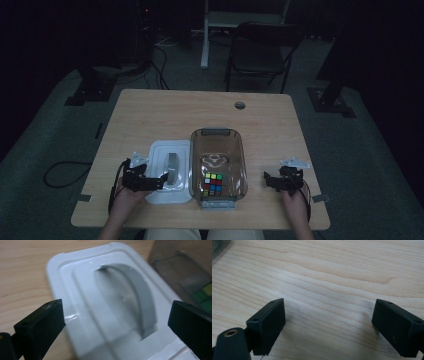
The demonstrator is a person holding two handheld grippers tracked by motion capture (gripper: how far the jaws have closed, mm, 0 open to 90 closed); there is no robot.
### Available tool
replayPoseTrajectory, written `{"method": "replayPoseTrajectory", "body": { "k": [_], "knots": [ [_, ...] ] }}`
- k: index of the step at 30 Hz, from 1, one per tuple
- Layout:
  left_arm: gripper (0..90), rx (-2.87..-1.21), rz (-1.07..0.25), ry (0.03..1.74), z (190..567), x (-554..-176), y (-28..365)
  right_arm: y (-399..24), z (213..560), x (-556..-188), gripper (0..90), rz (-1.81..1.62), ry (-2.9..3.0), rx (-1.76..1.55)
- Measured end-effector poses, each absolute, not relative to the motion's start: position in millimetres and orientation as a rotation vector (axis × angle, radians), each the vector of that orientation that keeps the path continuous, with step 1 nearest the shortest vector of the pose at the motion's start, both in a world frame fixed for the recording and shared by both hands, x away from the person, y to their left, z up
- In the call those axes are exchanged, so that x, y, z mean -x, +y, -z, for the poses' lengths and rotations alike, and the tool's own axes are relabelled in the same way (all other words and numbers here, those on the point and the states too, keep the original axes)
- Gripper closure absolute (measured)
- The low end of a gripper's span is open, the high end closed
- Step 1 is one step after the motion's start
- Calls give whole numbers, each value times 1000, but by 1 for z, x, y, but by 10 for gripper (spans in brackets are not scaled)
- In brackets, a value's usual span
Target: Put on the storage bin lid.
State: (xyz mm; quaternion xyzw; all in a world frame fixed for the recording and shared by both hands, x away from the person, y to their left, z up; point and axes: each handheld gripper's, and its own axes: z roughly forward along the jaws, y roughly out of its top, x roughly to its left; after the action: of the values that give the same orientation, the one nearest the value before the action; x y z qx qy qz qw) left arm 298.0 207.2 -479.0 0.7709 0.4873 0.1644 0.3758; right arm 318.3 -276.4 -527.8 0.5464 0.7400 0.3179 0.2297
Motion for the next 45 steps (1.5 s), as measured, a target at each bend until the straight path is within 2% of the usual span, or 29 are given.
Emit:
{"method": "replayPoseTrajectory", "body": {
  "k": [8, 17, 19, 21, 23, 24, 26, 29, 33, 40, 45],
  "knots": [
    [18, -1993, -435, 1211, 479, -306, 185, -276, 528, -318, 115, -875, 2036, -1504],
    [72, -1990, -472, 1210, 491, -310, 172, -276, 528, -318, 115, -875, 2036, -1504],
    [154, -1987, -467, 1203, 492, -311, 172, -276, 528, -318, 115, -875, 2036, -1504],
    [159, -1977, -468, 1210, 495, -314, 169, -276, 528, -318, 115, -875, 2036, -1504],
    [235, -1971, -464, 1222, 497, -316, 168, -276, 528, -318, 115, -875, 2036, -1504],
    [240, -1980, -474, 1225, 499, -317, 167, -276, 528, -318, 115, -875, 2036, -1504],
    [357, -1981, -472, 1225, 501, -319, 167, -276, 528, -318, 115, -875, 2036, -1504],
    [471, -1984, -464, 1212, 505, -321, 167, -276, 528, -318, 115, -875, 2036, -1505],
    [570, -1993, -468, 1194, 506, -321, 164, -276, 528, -318, 115, -875, 2036, -1504],
    [633, -1974, -467, 1221, 504, -322, 169, -276, 528, -318, 115, -875, 2036, -1505],
    [677, -1959, -522, 1222, 501, -320, 175, -276, 528, -318, 115, -875, 2036, -1505]
  ]
}}
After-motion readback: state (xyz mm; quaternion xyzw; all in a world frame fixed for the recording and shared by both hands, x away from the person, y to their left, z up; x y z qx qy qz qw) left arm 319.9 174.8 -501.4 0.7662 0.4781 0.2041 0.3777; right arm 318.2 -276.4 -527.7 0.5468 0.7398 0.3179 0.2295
